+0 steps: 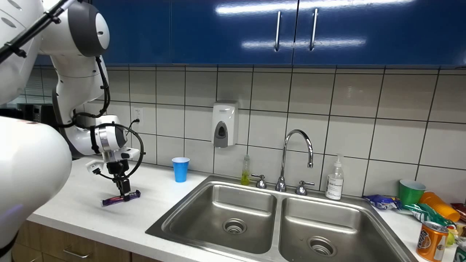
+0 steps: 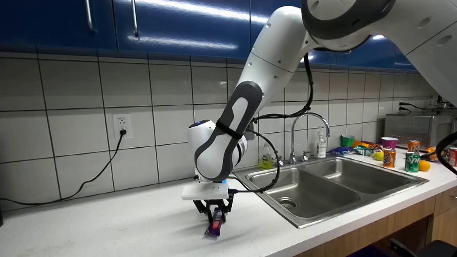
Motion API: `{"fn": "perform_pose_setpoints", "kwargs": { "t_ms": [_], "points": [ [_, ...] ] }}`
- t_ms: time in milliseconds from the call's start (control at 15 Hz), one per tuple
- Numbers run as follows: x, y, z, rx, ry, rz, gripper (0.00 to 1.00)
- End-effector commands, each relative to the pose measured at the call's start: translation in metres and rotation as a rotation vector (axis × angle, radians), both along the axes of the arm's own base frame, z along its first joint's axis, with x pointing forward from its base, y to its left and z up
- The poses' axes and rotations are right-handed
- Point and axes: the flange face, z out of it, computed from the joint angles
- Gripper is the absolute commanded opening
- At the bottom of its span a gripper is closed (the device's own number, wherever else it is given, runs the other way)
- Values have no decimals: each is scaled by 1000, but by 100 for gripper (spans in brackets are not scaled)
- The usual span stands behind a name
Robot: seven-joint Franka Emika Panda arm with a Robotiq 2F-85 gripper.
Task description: Put the chocolate bar in the sink
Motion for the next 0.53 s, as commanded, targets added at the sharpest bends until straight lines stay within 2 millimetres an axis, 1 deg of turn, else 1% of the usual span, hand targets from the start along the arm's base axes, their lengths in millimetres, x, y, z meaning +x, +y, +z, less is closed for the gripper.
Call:
{"fn": "perform_pose_setpoints", "kwargs": {
  "t_ms": [0,67,333,467],
  "points": [
    [2,2,0,-1,15,-19,18],
    [2,2,0,-1,15,-19,16],
    [2,-1,-1,0,18,-22,16],
    [2,-2,5,-4,6,-18,16]
  ]
}}
